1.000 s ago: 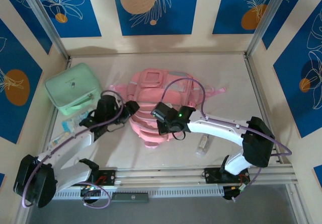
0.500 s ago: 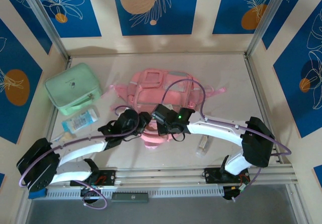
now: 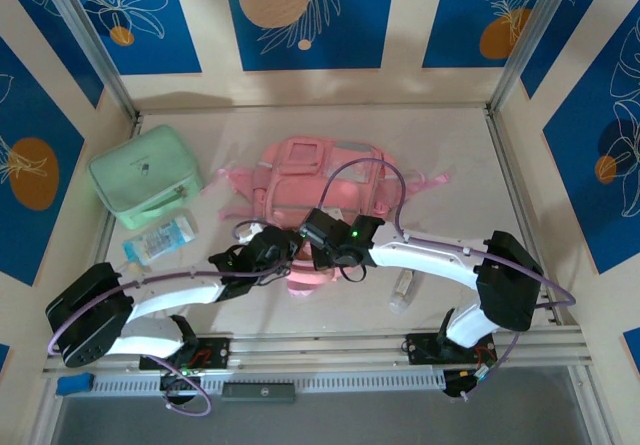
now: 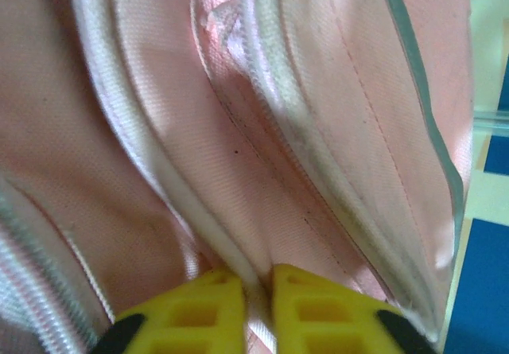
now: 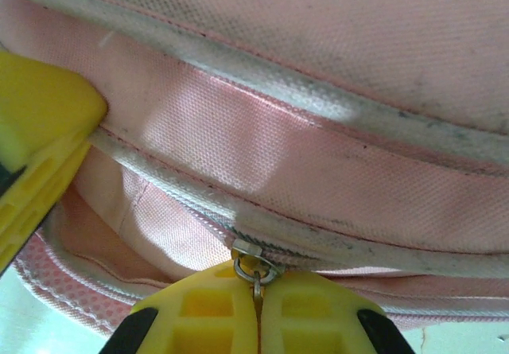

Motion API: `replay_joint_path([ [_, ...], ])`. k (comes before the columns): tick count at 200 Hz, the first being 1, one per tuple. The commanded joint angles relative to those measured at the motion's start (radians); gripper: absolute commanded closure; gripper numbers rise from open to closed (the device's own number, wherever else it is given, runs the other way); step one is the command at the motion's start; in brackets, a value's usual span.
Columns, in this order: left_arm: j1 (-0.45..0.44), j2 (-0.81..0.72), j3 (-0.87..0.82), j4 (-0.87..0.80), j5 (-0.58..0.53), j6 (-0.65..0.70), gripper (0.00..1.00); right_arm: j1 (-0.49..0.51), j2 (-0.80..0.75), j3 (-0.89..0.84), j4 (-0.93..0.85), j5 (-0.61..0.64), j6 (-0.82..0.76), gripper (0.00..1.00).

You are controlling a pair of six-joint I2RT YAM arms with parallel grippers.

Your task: Pack books, pencil case, and school supplies into a backpack

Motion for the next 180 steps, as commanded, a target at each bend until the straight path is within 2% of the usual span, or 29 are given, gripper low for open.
replay_joint_path([
  [1, 0.010, -0.015, -0.018, -0.051, -0.117, 0.034, 0.98, 0.013, -0.007, 0.029, -0.055, 0.017, -0.018, 1.00],
  [33, 0.083, -0.106, -0.029, -0.204, -0.114, 0.137, 1.00, -0.003, -0.037, 0.023, -0.159, 0.070, -0.055, 1.00],
  [50, 0.163, -0.184, -0.049, -0.253, -0.090, 0.240, 1.00, -0.050, -0.078, -0.010, -0.175, 0.059, -0.077, 1.00],
  [75, 0.362, -0.248, -0.026, -0.308, 0.071, 0.471, 1.00, -0.160, -0.146, -0.062, -0.171, -0.006, -0.106, 1.00],
  [98, 0.524, -0.174, 0.060, -0.323, 0.292, 0.649, 1.00, -0.192, -0.168, -0.058, -0.168, -0.021, -0.117, 1.00],
  [122, 0.599, -0.076, 0.141, -0.308, 0.436, 0.700, 1.00, -0.127, -0.140, -0.020, -0.110, -0.066, -0.126, 1.00],
  [140, 0.601, -0.069, 0.188, -0.315, 0.447, 0.716, 1.00, -0.090, -0.095, 0.016, -0.101, -0.068, -0.096, 1.00],
  [146, 0.601, -0.078, 0.194, -0.321, 0.446, 0.721, 0.94, -0.083, -0.080, 0.024, -0.105, -0.062, -0.078, 1.00],
  [158, 0.600, -0.105, 0.196, -0.347, 0.437, 0.724, 0.71, -0.078, -0.058, 0.027, -0.092, -0.072, -0.057, 1.00],
  [180, 0.591, -0.188, 0.141, -0.380, 0.457, 0.667, 0.52, -0.066, -0.040, 0.007, -0.062, -0.078, -0.035, 1.00],
])
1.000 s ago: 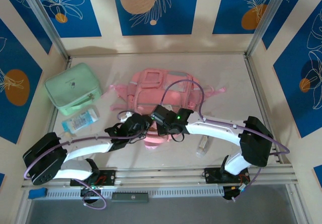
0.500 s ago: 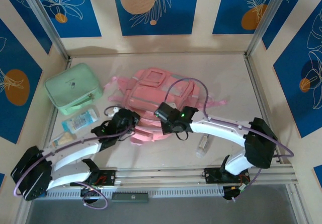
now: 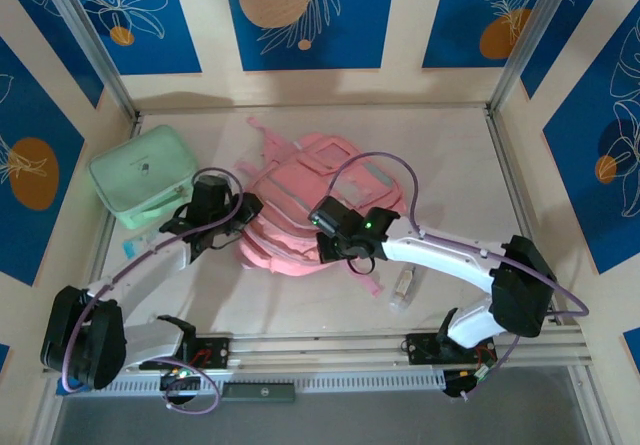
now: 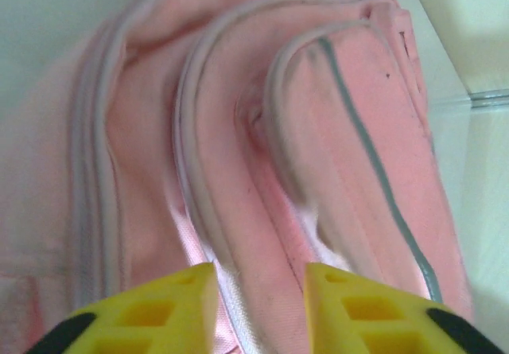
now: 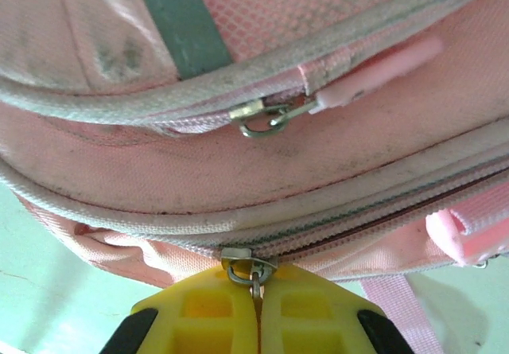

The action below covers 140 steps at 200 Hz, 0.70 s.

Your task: Pack books, pencil case, and school supplies into a backpack

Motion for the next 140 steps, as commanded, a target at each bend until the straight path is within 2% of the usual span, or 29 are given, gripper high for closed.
replay_joint_path([
  [1, 0.008, -0.096, -0.024, -0.064, -0.012, -0.010, 0.52, 0.010, 0.014, 0.004, -0.048, 0.005, 0.046, 1.00],
  [11, -0.006, -0.151, -0.074, -0.066, -0.006, -0.112, 0.48, 0.011, 0.018, -0.006, -0.037, 0.000, 0.052, 1.00],
  [21, -0.064, -0.208, -0.148, -0.002, -0.041, -0.218, 0.44, 0.012, 0.020, -0.015, -0.028, 0.003, 0.060, 1.00],
  [35, -0.157, -0.281, -0.207, 0.036, -0.139, -0.335, 0.39, 0.014, 0.023, -0.018, -0.021, 0.002, 0.070, 1.00],
  [52, -0.273, -0.299, -0.206, 0.035, -0.249, -0.402, 0.36, 0.027, 0.023, -0.014, -0.020, 0.017, 0.073, 1.00],
  [96, -0.516, -0.116, -0.129, 0.147, -0.381, -0.530, 0.35, 0.036, 0.031, -0.017, -0.021, 0.026, 0.088, 1.00],
  [118, -0.565, -0.021, -0.115, 0.240, -0.410, -0.560, 0.42, 0.040, 0.032, -0.014, -0.028, 0.020, 0.097, 1.00],
  [140, -0.573, 0.059, -0.077, 0.241, -0.403, -0.558, 0.50, 0.054, 0.028, -0.015, -0.027, 0.029, 0.099, 1.00],
])
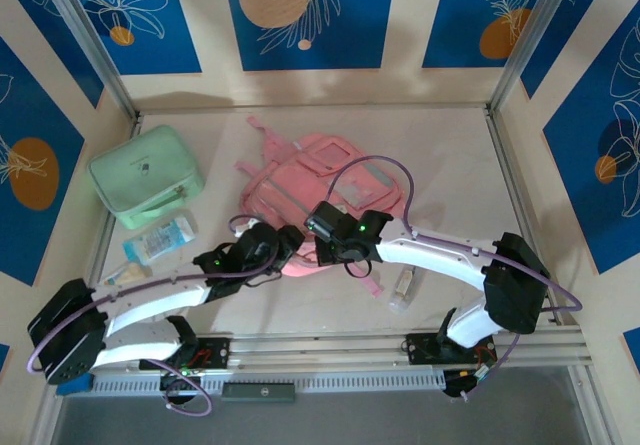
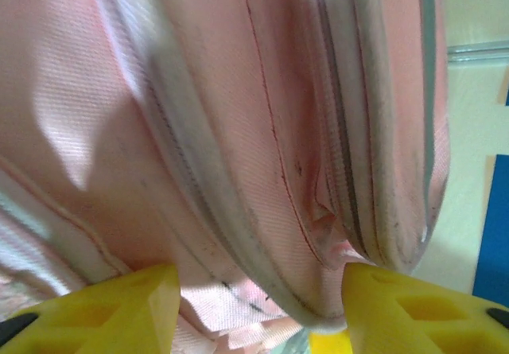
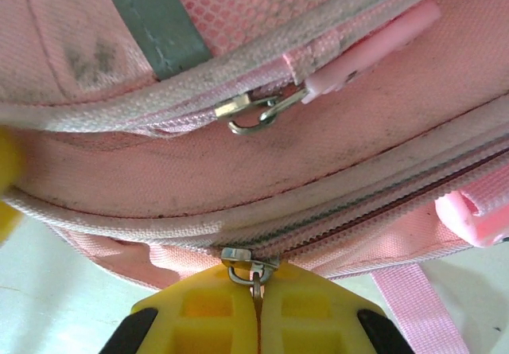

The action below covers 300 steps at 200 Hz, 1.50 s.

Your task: Pack books, pencil case, and school supplies into a backpack

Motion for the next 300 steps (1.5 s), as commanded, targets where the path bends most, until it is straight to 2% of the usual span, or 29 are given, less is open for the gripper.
replay_joint_path([
  [1, -0.011, 0.066, 0.054, 0.069, -0.054, -0.047, 0.51, 0.023, 0.006, -0.010, -0.028, 0.010, 0.023, 1.00],
  [19, -0.013, 0.101, 0.048, 0.112, -0.071, -0.051, 0.62, 0.029, 0.012, -0.010, -0.029, 0.019, 0.027, 1.00],
  [41, -0.011, 0.097, 0.050, 0.072, -0.105, -0.038, 0.86, 0.026, 0.018, -0.001, -0.051, 0.039, 0.020, 1.00],
  [57, -0.003, 0.079, 0.042, 0.070, -0.116, 0.008, 1.00, 0.021, 0.017, 0.008, -0.080, 0.061, 0.006, 1.00],
  [95, 0.060, -0.019, 0.035, -0.039, -0.095, 0.131, 1.00, -0.046, -0.013, 0.002, -0.160, 0.125, -0.031, 1.00],
  [117, 0.137, -0.059, 0.034, -0.123, -0.021, 0.197, 1.00, -0.146, -0.044, -0.034, -0.141, 0.096, -0.082, 1.00],
  [147, 0.230, -0.091, 0.005, -0.101, 0.084, 0.275, 1.00, -0.278, -0.079, -0.063, -0.106, 0.037, -0.123, 1.00],
  [160, 0.252, -0.071, 0.029, -0.124, 0.122, 0.307, 1.00, -0.290, -0.090, -0.060, -0.090, 0.016, -0.135, 1.00],
  [185, 0.269, -0.039, 0.072, -0.135, 0.159, 0.366, 1.00, -0.254, -0.105, -0.049, -0.051, -0.064, -0.159, 1.00],
  [202, 0.271, -0.039, 0.101, -0.185, 0.165, 0.402, 1.00, -0.248, -0.136, -0.063, -0.032, -0.129, -0.150, 0.84],
  [217, 0.271, -0.068, 0.096, -0.201, 0.170, 0.433, 0.77, -0.260, -0.179, -0.081, -0.035, -0.162, -0.117, 0.73],
  [229, 0.270, -0.096, 0.088, -0.205, 0.173, 0.465, 0.69, -0.285, -0.222, -0.103, -0.024, -0.214, -0.080, 0.66],
  [264, 0.259, -0.134, 0.129, -0.308, 0.159, 0.539, 0.67, -0.375, -0.285, -0.142, 0.078, -0.419, 0.074, 0.53],
  [300, 0.211, -0.118, 0.162, -0.273, 0.154, 0.559, 0.67, -0.409, -0.217, -0.100, 0.190, -0.483, 0.182, 0.48],
])
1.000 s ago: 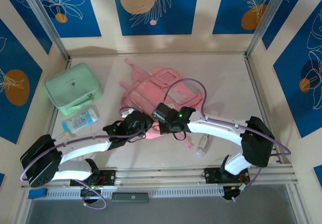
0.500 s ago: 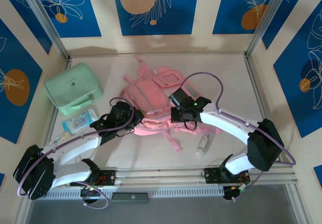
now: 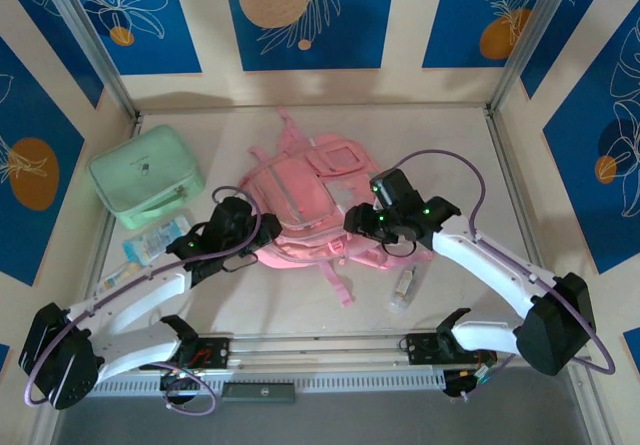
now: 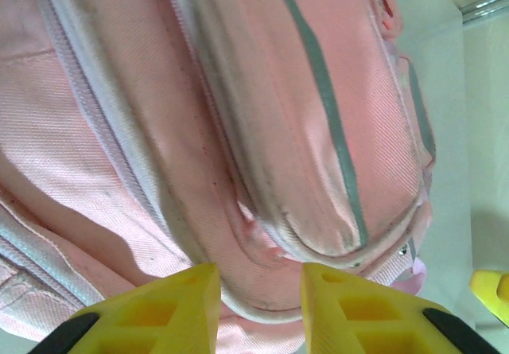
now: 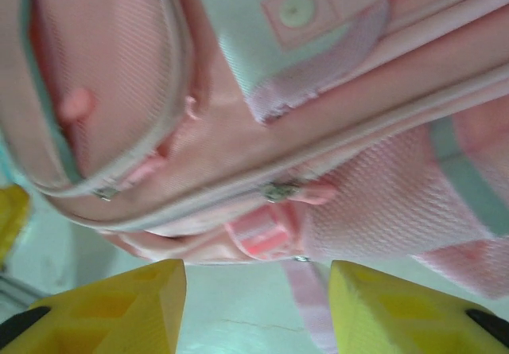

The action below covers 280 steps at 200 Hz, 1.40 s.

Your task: Pack books, pencil case, and school supplies into a backpack

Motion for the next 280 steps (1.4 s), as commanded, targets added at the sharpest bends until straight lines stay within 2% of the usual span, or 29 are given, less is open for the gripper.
replay_joint_path([
  [1, -0.025, 0.015, 0.060, -0.018, -0.014, 0.053, 0.67, -0.015, 0.052, 0.030, 0.095, -0.110, 0.107, 0.48],
  [34, -0.050, 0.049, 0.059, 0.042, -0.026, 0.046, 0.68, -0.026, 0.176, 0.123, 0.108, -0.109, 0.130, 0.49],
  [60, -0.049, 0.075, 0.047, 0.075, -0.029, 0.059, 0.68, -0.028, 0.233, 0.134, 0.195, -0.133, 0.164, 0.50],
  [123, -0.048, 0.098, 0.029, 0.101, -0.051, 0.067, 0.67, -0.019, 0.345, 0.151, 0.287, -0.164, 0.202, 0.61],
  [154, -0.052, 0.099, 0.043, 0.103, -0.021, 0.078, 0.67, 0.007, 0.381, 0.191, 0.262, -0.102, 0.183, 0.72],
  [172, -0.074, 0.090, 0.060, 0.076, -0.035, 0.088, 0.67, 0.002, 0.386, 0.189, 0.277, -0.116, 0.202, 0.84],
  [205, -0.187, 0.103, 0.102, -0.015, -0.121, 0.046, 0.61, 0.018, 0.348, 0.167, 0.310, -0.106, 0.257, 1.00],
  [226, -0.254, 0.116, 0.095, -0.029, -0.213, -0.021, 0.52, 0.034, 0.310, 0.138, 0.344, -0.093, 0.304, 1.00],
  [251, -0.261, 0.162, 0.130, -0.021, -0.211, -0.037, 0.41, 0.065, 0.282, 0.098, 0.394, -0.073, 0.361, 1.00],
  [280, -0.273, 0.214, 0.192, -0.072, -0.271, -0.036, 0.41, 0.097, 0.269, 0.069, 0.431, -0.051, 0.422, 1.00],
])
